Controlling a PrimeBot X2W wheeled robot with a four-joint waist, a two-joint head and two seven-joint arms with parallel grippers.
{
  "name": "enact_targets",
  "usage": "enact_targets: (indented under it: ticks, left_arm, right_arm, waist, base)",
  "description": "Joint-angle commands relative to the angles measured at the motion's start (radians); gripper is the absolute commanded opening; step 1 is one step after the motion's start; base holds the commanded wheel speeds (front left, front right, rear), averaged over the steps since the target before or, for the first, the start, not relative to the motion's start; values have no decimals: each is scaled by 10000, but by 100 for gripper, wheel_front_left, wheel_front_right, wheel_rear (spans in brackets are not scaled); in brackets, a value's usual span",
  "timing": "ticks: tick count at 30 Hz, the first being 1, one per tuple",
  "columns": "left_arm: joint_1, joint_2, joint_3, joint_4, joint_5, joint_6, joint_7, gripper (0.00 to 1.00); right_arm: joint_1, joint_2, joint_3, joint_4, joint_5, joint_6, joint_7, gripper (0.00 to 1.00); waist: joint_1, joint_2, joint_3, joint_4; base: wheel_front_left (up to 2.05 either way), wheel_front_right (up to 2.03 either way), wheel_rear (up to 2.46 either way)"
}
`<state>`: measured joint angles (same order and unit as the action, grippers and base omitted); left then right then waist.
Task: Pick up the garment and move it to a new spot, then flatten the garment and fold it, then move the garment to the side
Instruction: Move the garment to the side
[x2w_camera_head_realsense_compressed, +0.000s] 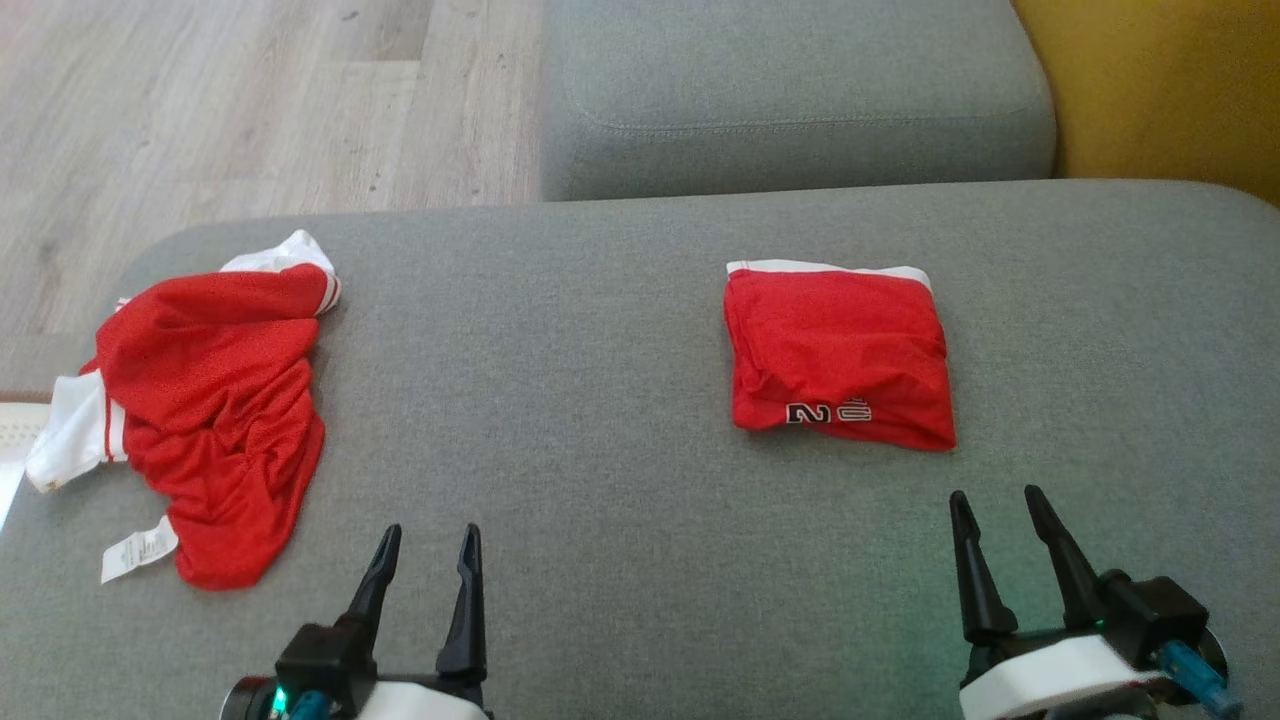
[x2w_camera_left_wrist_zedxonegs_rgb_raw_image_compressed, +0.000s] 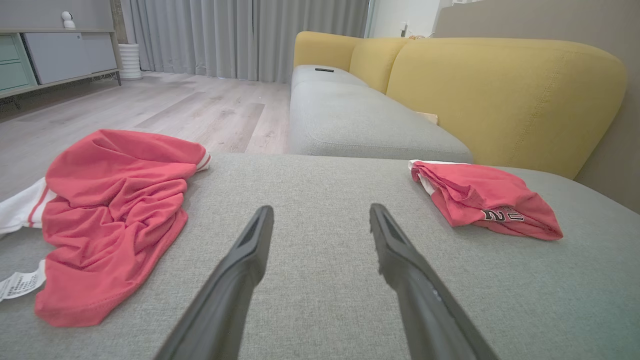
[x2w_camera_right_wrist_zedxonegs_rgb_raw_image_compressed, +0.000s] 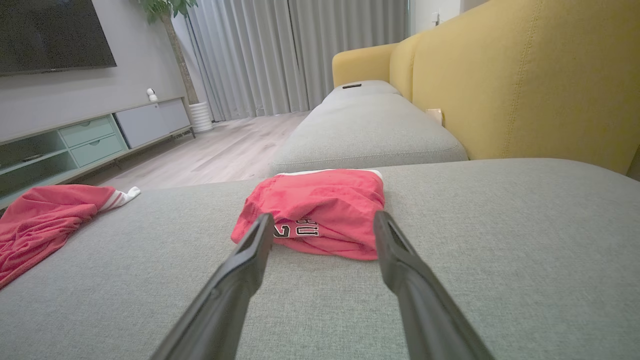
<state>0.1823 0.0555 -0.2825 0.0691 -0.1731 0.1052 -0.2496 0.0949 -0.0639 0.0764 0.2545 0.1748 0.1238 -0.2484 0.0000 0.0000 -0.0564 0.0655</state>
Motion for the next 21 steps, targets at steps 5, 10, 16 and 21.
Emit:
enact_targets:
  ticks: [5,10,16,21]
  left_arm:
    - [-514,-53,192,-501,28,22,-122,100]
    - [-708,-53,68,-726,82,113,-122,100]
    - [-1265,-53,-326,-1036,104,240,-122,100]
    - [-1777,-53,-652,-1110,-1,382,-122,100]
  right_arm:
    - [-447,-60,91,-304,166,69,-133,100]
    - [-1146,-338,89,-232,330,69,-133,100]
    - [-2983,-881,-33,549,1689,69,-133,100]
    - [-4703,-1770,515,2061,3641,69,589,100]
  waist:
    - [0,0,316,75]
    - [0,0,770,156]
    - [0,0,1966,382]
    - [0,0,2722,514]
  base:
    - [0,0,0]
    - [0,0,0]
    - [0,0,0]
    - [0,0,0]
